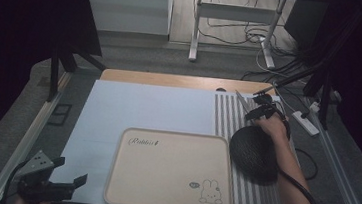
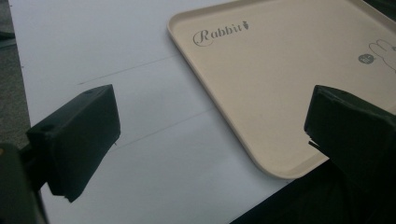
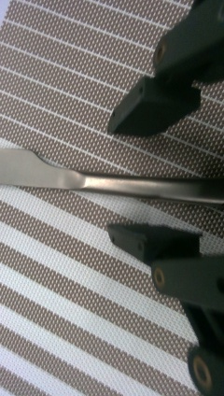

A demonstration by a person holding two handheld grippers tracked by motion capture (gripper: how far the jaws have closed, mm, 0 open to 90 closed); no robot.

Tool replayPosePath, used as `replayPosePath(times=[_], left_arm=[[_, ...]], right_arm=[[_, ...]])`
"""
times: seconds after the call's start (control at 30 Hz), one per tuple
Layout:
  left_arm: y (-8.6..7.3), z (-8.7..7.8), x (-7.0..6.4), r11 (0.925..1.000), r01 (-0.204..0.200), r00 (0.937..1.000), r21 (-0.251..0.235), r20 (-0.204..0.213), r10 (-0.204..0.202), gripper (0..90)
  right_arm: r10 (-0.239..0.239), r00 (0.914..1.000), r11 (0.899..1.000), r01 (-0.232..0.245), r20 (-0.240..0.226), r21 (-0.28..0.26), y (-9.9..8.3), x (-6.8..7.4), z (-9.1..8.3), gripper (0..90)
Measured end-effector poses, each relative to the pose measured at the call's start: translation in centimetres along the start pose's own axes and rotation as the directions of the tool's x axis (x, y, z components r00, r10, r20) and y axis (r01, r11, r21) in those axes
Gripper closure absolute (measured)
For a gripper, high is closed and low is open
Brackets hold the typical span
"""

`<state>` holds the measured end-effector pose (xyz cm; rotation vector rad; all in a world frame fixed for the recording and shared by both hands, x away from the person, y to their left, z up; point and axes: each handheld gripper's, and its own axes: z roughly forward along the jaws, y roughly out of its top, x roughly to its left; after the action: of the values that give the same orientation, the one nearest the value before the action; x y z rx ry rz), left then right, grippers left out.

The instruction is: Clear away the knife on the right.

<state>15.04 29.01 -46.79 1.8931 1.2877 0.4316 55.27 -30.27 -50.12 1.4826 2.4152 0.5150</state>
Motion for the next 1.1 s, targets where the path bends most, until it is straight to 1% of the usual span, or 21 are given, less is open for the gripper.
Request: replayPosePath(times=[0.03,0.07,0.1,0.13,0.17,0.2,0.3,0.37,0.47,0.5,0.53,0.67,0.93,0.97,1.1], left_arm=[[0.0,0.0,0.0,1.0,0.0,1.0,0.0,0.0,0.0,3.7],[0.0,0.0,0.0,1.0,0.0,1.0,0.001,0.0,0.0,3.7],[0.0,0.0,0.0,1.0,-0.001,1.0,0.002,0.0,0.001,3.7],[0.0,0.0,0.0,1.0,-0.001,1.0,0.001,0.0,0.001,3.7],[0.0,0.0,0.0,1.0,-0.001,1.0,0.002,0.0,0.001,3.7],[0.0,0.0,0.0,1.0,-0.001,1.0,0.002,0.0,0.001,3.7],[0.0,0.0,0.0,1.0,0.0,1.0,0.001,0.0,0.0,3.7],[0.0,0.0,0.0,1.0,0.001,1.0,0.0,0.001,-0.001,3.8],[0.0,-0.1,0.1,1.0,0.009,0.9999,-0.004,0.005,-0.009,3.7],[0.0,-0.1,0.1,0.9999,0.011,0.9999,-0.005,0.006,-0.011,3.7],[0.0,-0.1,0.1,0.9999,0.012,0.9999,-0.005,0.007,-0.012,3.7],[0.0,0.0,0.1,1.0,0.005,1.0,-0.003,0.004,-0.005,3.7],[0.0,0.0,0.1,1.0,0.006,1.0,-0.004,0.004,-0.006,3.7],[0.0,0.0,0.1,1.0,0.006,1.0,-0.004,0.004,-0.006,3.8],[0.0,-0.1,0.1,0.9999,0.013,0.9999,-0.008,0.005,-0.013,3.8]], right_arm=[[-0.002,1.0,1.0,0.002,0.002,-0.007,0.0,0.0,0.0,54.3],[-0.004,1.0,1.0,0.003,-0.009,-0.008,0.0,-0.1,-0.1,66.1],[-0.017,0.9997,1.0,0.016,-0.018,-0.012,-0.1,-0.1,-0.2,73.3],[-0.024,0.9996,1.0,0.024,-0.015,-0.017,-0.2,-0.1,-0.2,78.5],[-0.013,0.9994,1.0,0.013,-0.031,-0.022,-0.2,-0.2,-0.2,79.0],[-0.01,0.9993,1.0,0.009,-0.036,-0.019,-0.2,-0.2,-0.2,79.4],[-0.032,0.9989,0.999,0.032,-0.034,-0.012,-0.1,-0.2,-0.2,79.9],[-0.039,0.9985,0.999,0.038,-0.038,-0.009,0.0,-0.2,-0.2,80.1],[-0.061,0.9966,0.998,0.061,-0.055,-0.003,0.0,-0.4,-0.3,80.1],[-0.069,0.9963,0.998,0.069,-0.051,-0.006,-0.1,-0.5,-0.5,80.1],[-0.076,0.9965,0.997,0.076,-0.035,-0.01,-0.1,-0.6,-0.6,80.1],[-0.05,0.9985,0.998,0.049,-0.022,-0.035,-0.3,-1.6,-1.3,80.2],[0.012,0.9997,0.998,-0.013,-0.02,-0.065,-1.2,-3.9,-2.8,80.1],[0.021,0.9995,0.997,-0.023,-0.023,-0.072,-1.3,-4.1,-3.0,80.1],[0.031,0.9991,0.996,-0.033,-0.028,-0.077,-1.7,-4.6,-4.0,80.1]])
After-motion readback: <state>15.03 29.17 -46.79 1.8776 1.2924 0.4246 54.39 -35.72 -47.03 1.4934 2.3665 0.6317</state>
